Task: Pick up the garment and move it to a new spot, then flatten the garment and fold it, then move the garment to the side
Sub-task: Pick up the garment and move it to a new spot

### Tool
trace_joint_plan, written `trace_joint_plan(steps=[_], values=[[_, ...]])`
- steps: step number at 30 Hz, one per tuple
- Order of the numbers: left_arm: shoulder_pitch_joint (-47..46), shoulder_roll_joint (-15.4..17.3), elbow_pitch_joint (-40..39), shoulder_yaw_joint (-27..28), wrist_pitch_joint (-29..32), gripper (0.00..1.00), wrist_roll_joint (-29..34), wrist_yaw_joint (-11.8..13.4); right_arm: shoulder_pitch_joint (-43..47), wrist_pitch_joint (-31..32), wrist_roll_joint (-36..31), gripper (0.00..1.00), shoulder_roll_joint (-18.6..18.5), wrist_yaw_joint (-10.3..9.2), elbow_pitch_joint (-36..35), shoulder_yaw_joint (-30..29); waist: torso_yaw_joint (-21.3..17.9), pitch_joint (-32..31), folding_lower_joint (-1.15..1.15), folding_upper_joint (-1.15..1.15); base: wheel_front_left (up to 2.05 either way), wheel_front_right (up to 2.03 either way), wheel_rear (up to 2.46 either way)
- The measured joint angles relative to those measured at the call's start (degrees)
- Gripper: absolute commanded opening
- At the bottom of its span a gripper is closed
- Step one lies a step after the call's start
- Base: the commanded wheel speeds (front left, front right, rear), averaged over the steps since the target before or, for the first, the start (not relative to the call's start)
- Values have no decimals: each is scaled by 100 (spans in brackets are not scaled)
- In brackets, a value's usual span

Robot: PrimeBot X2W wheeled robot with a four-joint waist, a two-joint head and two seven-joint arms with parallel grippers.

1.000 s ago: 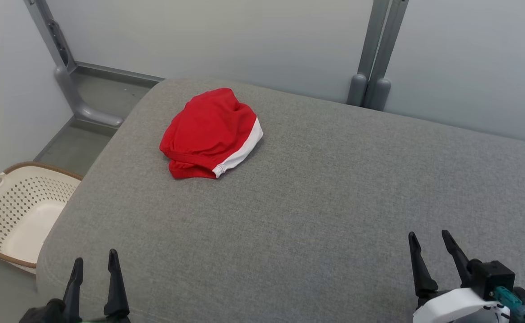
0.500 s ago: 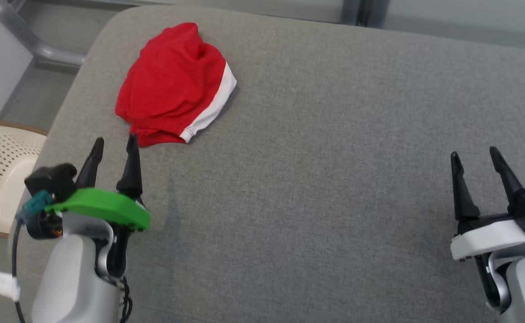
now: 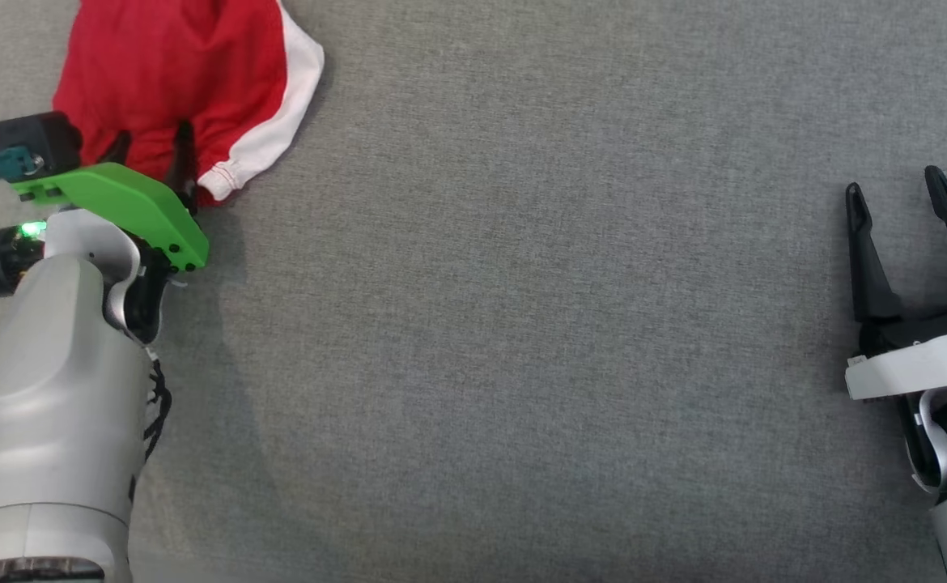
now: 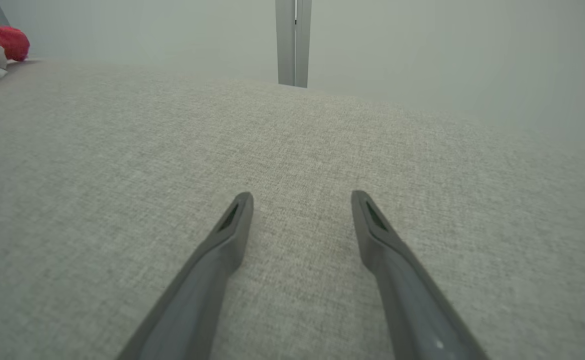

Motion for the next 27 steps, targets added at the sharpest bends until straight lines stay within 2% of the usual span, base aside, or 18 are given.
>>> trace_joint_plan(steps=[1,2,3,4,8,14,17,22,27], values=[[-89,29,144,-5,21,100,4,2,-14,-5,5,100,5,1,-18,7,-47,36,0,0,0,0,0],[-188,76,313,-43,70,84,16,2,-27,-7,7,100,9,1,-26,0,-106,72,-1,0,0,0,0],[-253,113,410,-77,69,10,29,-1,-37,-7,9,100,23,1,-27,-9,-162,93,-1,0,0,0,0],[-288,135,475,-65,60,0,-3,-7,-39,-7,18,100,45,1,-24,-24,-204,101,-1,0,0,0,0],[-286,178,525,-230,-80,0,-99,0,8,-5,43,100,203,-1,101,-34,-345,-26,0,0,0,0,0],[355,264,-404,-937,-114,0,-324,-11,351,3,86,100,662,-4,407,109,-504,-523,0,0,0,0,0],[707,324,-1448,-1290,66,0,-635,-15,565,8,89,100,924,-3,552,204,-556,-897,0,0,0,0,0],[1528,471,-3411,-1494,627,0,-1015,-22,784,11,101,100,1150,-3,660,323,-681,-1493,-1,0,0,0,0],[2391,183,-5593,-1901,1378,0,-1407,183,882,11,111,100,1239,-3,690,274,-984,-1967,-1,0,0,0,0]])
